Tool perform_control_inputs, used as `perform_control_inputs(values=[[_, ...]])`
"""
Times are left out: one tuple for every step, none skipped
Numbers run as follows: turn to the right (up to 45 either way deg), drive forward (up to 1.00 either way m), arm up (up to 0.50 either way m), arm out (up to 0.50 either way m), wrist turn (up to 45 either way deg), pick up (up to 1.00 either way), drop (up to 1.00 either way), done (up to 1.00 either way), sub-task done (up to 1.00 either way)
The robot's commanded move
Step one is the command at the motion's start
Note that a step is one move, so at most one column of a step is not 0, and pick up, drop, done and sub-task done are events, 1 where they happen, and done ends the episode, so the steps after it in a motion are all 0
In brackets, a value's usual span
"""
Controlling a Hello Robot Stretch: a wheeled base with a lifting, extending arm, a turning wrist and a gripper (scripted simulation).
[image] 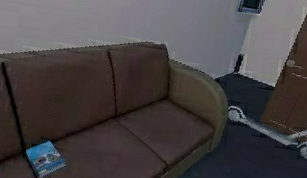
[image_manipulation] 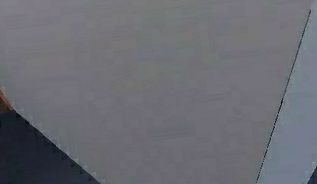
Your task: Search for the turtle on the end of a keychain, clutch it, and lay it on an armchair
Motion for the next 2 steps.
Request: perform_control_inputs(values=[[36.0,0.0,0.0,0.0,0.0,0.0,0.0,0.0,0.0],[3.0,0.0,0.0,0.0,0.0,0.0,0.0,0.0,0.0]])
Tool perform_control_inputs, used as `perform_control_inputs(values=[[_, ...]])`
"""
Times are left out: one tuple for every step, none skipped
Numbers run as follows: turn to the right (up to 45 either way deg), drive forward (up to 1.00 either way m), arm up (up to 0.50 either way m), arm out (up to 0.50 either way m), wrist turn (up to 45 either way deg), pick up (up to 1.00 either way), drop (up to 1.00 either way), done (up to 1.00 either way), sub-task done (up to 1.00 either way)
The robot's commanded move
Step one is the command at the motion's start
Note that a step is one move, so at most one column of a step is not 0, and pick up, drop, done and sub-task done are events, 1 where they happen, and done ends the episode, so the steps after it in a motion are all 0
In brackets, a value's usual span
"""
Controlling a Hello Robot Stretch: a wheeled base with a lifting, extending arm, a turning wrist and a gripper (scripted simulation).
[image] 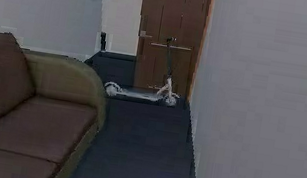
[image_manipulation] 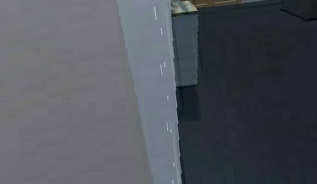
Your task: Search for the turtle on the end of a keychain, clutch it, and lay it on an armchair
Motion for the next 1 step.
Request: perform_control_inputs(values=[[0.0,1.0,0.0,0.0,0.0,0.0,0.0,0.0,0.0]])
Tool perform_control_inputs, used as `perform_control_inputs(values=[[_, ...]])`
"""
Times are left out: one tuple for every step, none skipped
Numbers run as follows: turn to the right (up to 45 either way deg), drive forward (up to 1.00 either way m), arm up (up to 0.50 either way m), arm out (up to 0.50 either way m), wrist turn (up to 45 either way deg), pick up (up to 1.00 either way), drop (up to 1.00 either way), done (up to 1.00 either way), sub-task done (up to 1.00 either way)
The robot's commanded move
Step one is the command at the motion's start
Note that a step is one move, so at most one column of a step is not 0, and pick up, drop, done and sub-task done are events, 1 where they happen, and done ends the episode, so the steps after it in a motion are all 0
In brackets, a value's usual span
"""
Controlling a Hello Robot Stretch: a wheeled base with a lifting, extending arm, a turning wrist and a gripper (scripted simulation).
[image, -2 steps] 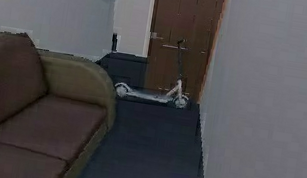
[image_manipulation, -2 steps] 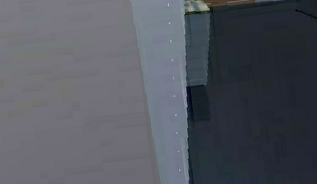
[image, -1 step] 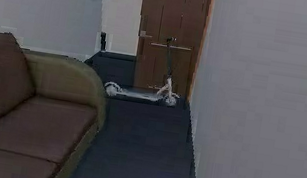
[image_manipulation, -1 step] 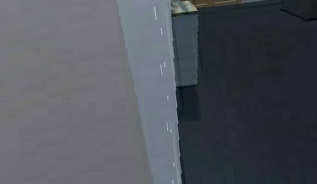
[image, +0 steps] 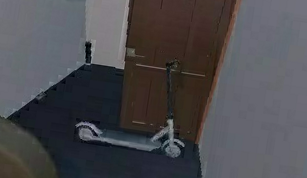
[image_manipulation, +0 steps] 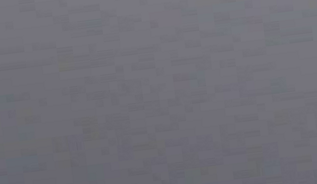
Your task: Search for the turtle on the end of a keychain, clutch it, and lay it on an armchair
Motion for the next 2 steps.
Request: perform_control_inputs(values=[[0.0,0.9,0.0,0.0,0.0,0.0,0.0,0.0,0.0],[18.0,0.0,0.0,0.0,0.0,0.0,0.0,0.0,0.0]])
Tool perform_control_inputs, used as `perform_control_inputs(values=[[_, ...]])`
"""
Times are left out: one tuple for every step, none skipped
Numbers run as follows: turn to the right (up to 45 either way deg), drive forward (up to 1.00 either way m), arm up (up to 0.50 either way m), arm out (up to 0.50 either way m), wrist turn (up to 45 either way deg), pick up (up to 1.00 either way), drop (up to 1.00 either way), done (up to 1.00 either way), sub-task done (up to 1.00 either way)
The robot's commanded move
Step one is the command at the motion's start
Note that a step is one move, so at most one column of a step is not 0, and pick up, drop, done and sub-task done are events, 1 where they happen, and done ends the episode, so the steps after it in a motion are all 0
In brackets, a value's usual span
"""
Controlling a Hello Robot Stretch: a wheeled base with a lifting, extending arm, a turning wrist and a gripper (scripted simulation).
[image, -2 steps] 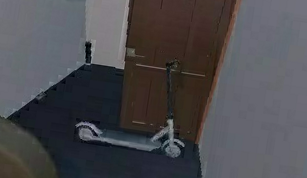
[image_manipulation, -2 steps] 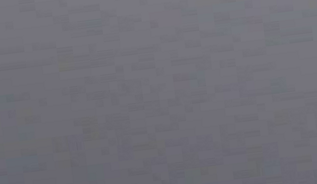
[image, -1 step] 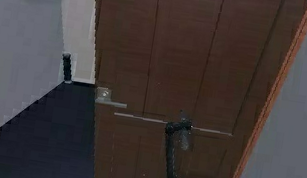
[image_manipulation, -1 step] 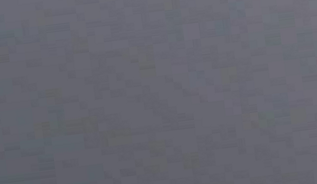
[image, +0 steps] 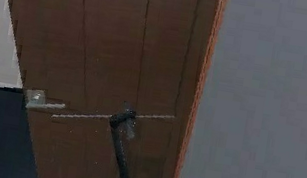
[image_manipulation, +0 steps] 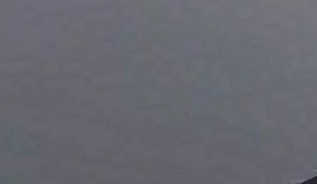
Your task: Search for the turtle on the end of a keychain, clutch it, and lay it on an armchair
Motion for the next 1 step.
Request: perform_control_inputs(values=[[0.0,0.05,0.0,0.0,0.0,0.0,0.0,0.0,0.0]])
